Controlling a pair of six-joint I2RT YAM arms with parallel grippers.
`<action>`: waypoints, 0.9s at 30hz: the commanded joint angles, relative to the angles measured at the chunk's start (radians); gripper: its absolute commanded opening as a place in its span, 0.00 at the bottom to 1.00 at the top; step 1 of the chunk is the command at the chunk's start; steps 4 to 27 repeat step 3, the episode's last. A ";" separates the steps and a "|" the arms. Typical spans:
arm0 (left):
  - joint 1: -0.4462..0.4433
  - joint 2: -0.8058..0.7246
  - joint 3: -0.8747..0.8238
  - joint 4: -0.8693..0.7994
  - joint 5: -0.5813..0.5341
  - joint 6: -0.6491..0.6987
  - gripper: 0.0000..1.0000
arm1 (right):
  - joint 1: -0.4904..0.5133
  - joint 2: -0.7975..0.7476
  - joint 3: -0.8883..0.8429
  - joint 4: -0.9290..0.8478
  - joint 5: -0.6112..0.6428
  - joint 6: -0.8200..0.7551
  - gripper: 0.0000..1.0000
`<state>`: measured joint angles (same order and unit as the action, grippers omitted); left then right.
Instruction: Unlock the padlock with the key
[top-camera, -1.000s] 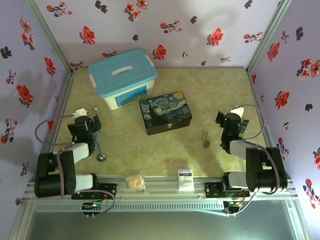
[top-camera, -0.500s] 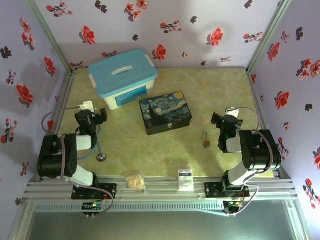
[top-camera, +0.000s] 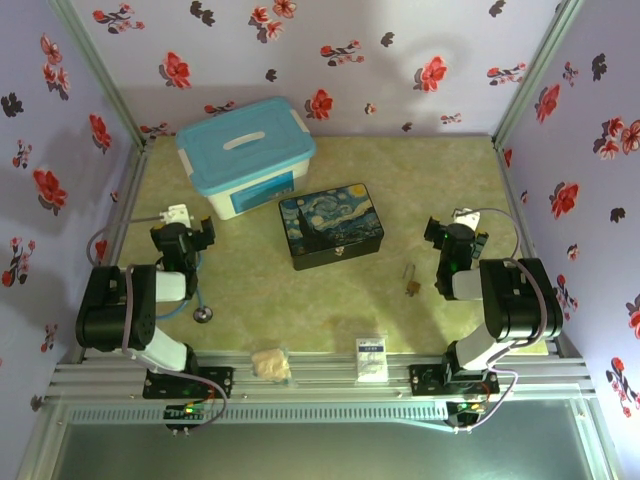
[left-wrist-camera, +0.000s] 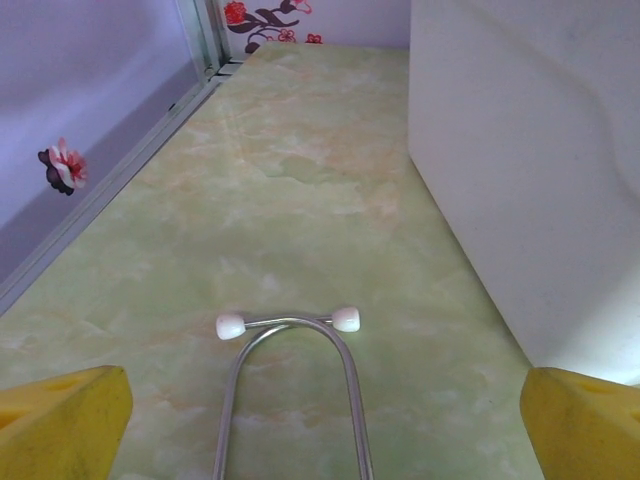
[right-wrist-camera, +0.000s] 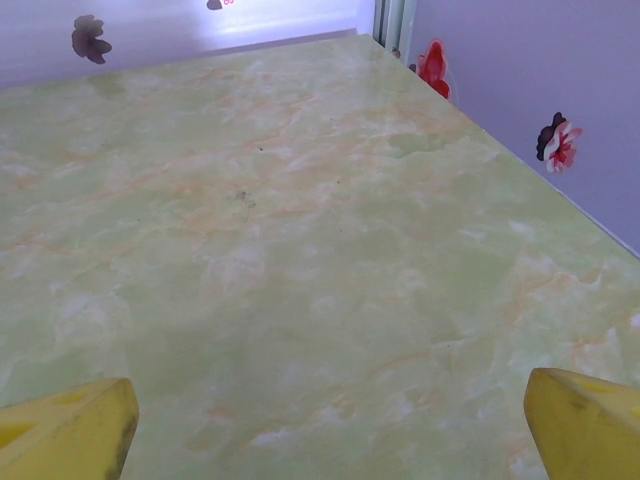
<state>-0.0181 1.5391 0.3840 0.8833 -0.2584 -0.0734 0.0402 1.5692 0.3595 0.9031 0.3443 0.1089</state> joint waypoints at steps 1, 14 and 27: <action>-0.006 0.010 -0.010 0.051 -0.037 0.012 1.00 | 0.006 -0.011 0.016 0.000 0.019 0.009 0.99; -0.007 0.010 -0.010 0.051 -0.037 0.013 1.00 | 0.006 -0.011 0.010 0.013 0.015 0.006 0.99; -0.007 0.010 -0.010 0.051 -0.037 0.013 1.00 | 0.006 -0.011 0.010 0.013 0.015 0.006 0.99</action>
